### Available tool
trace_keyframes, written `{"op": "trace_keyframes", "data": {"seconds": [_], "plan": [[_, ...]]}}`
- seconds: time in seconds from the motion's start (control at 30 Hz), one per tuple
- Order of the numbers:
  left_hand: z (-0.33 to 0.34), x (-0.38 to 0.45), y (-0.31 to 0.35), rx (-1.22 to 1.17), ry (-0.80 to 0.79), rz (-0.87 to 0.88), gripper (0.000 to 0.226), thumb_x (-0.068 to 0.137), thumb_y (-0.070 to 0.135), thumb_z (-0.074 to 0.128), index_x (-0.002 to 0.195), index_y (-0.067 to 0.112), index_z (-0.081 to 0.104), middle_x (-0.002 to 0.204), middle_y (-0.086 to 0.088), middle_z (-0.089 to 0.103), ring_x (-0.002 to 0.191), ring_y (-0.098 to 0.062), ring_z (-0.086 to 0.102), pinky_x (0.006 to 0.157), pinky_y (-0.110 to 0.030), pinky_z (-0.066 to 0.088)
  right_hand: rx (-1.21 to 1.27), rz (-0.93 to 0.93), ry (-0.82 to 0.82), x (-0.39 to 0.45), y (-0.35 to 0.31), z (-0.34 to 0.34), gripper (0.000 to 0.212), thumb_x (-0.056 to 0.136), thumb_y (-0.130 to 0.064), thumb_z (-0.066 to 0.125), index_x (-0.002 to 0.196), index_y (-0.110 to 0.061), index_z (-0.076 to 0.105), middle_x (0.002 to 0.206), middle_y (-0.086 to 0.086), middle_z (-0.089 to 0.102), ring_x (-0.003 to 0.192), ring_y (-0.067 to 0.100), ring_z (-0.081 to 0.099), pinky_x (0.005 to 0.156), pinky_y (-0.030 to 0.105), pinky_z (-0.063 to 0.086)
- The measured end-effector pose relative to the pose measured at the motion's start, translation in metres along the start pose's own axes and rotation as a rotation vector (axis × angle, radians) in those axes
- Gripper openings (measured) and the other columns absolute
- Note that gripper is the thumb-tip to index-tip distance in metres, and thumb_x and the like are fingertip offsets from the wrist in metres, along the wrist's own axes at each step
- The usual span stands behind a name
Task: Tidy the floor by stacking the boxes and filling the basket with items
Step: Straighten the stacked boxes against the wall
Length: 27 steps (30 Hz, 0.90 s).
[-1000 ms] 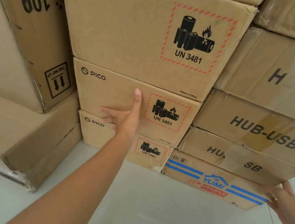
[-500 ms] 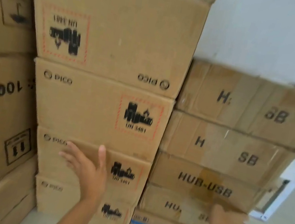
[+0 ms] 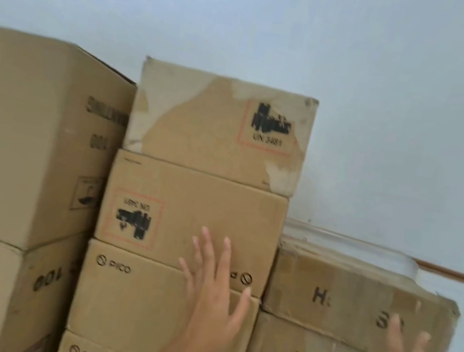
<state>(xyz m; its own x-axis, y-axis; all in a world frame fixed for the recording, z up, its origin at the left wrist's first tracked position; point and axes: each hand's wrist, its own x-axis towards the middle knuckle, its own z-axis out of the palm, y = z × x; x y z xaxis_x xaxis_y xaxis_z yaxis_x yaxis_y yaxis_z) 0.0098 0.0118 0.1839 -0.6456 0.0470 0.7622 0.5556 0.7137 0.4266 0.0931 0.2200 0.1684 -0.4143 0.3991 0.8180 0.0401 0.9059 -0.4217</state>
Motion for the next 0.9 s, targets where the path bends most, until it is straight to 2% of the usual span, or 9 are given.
{"op": "trace_keyframes", "data": {"seconds": [0.07, 0.13, 0.23, 0.33, 0.53, 0.63, 0.73, 0.8, 0.9], "plan": [[-0.029, 0.025, 0.007, 0.089, 0.027, 0.045, 0.084, 0.090, 0.054, 0.027, 0.142, 0.016, -0.027, 0.140, -0.001, -0.050, 0.131, -0.020, -0.043, 0.107, -0.047, -0.025, -0.023, -0.063, 0.025, 0.016, -0.007, -0.012, 0.097, 0.055, -0.033, 0.057, 0.142, -0.051, 0.017, 0.137, 0.030, 0.037, 0.096, 0.055, 0.057, 0.073, 0.066, 0.049], [-0.059, 0.057, 0.010, 0.200, 0.066, 0.123, 0.086, 0.091, 0.056, 0.028, 0.143, 0.011, -0.026, 0.143, -0.004, -0.046, 0.133, -0.022, -0.040, 0.109, -0.049, -0.023, 0.106, -0.024, 0.033, 0.032, -0.032, -0.023, 0.107, 0.061, -0.016, 0.076, 0.134, -0.064, 0.014, 0.143, 0.025, 0.034, 0.117, 0.048, 0.049, 0.087, 0.062, 0.043], [-0.099, 0.106, 0.008, 0.330, 0.081, 0.164, 0.088, 0.091, 0.059, 0.026, 0.144, 0.007, -0.021, 0.148, -0.010, -0.037, 0.138, -0.028, -0.032, 0.112, -0.056, -0.013, 0.395, -0.030, -0.125, 0.051, -0.080, -0.034, 0.093, 0.077, 0.003, 0.067, 0.131, -0.055, 0.018, 0.152, 0.003, 0.022, 0.139, 0.027, 0.027, 0.108, 0.051, 0.027], [-0.136, 0.145, 0.000, 0.373, 0.093, 0.076, 0.097, 0.088, 0.065, 0.031, 0.145, 0.005, -0.019, 0.148, -0.019, -0.033, 0.138, -0.037, -0.027, 0.111, -0.060, -0.010, 0.497, -0.191, -0.189, 0.077, -0.122, -0.038, 0.084, 0.083, -0.001, 0.061, 0.128, -0.058, 0.019, 0.144, -0.007, 0.021, 0.136, 0.024, 0.030, 0.111, 0.050, 0.029], [-0.204, 0.215, -0.004, 0.665, 0.204, 0.141, 0.100, 0.084, 0.073, 0.023, 0.146, 0.005, -0.015, 0.153, -0.018, -0.022, 0.142, -0.037, -0.017, 0.112, -0.060, -0.005, 0.337, -0.412, -0.177, 0.169, -0.199, -0.037, 0.070, 0.087, -0.025, 0.060, 0.146, -0.020, 0.023, 0.154, 0.002, 0.012, 0.143, 0.024, 0.016, 0.114, 0.040, 0.019], [-0.214, 0.249, 0.008, 0.671, 0.168, 0.185, 0.084, 0.089, 0.067, 0.015, 0.149, 0.010, 0.004, 0.157, -0.012, 0.007, 0.144, -0.035, 0.000, 0.113, -0.056, -0.007, 0.229, -0.470, -0.185, 0.219, -0.229, -0.039, 0.072, 0.091, -0.039, 0.053, 0.150, -0.026, 0.013, 0.158, -0.005, 0.003, 0.145, 0.022, 0.013, 0.115, 0.047, 0.017], [-0.201, 0.266, 0.005, 0.556, 0.112, 0.292, 0.060, 0.091, 0.062, 0.018, 0.108, 0.013, 0.048, 0.112, -0.012, 0.057, 0.114, -0.032, 0.050, 0.107, -0.048, 0.022, 0.026, -0.490, -0.233, 0.249, -0.240, -0.027, 0.061, 0.095, -0.045, 0.041, 0.149, -0.028, 0.017, 0.155, -0.001, 0.022, 0.142, 0.021, 0.024, 0.113, 0.049, 0.021], [-0.185, 0.268, -0.007, 0.513, 0.252, 0.382, 0.052, 0.089, 0.065, 0.021, 0.091, 0.017, 0.043, 0.095, -0.006, 0.057, 0.094, -0.026, 0.051, 0.095, -0.042, 0.032, 0.045, -0.477, -0.241, 0.252, -0.236, -0.013, 0.047, 0.097, -0.043, 0.038, 0.140, -0.024, 0.035, 0.140, 0.001, 0.043, 0.129, 0.022, 0.037, 0.107, 0.047, 0.031], [-0.168, 0.268, -0.018, 0.424, 0.418, 0.396, 0.061, 0.083, 0.070, 0.021, 0.095, 0.017, 0.050, 0.095, -0.001, 0.056, 0.094, -0.024, 0.047, 0.092, -0.036, 0.027, 0.174, -0.490, -0.097, 0.244, -0.229, 0.006, 0.035, 0.097, -0.038, 0.038, 0.127, -0.021, 0.045, 0.124, -0.001, 0.049, 0.118, 0.020, 0.038, 0.098, 0.040, 0.037]]}}
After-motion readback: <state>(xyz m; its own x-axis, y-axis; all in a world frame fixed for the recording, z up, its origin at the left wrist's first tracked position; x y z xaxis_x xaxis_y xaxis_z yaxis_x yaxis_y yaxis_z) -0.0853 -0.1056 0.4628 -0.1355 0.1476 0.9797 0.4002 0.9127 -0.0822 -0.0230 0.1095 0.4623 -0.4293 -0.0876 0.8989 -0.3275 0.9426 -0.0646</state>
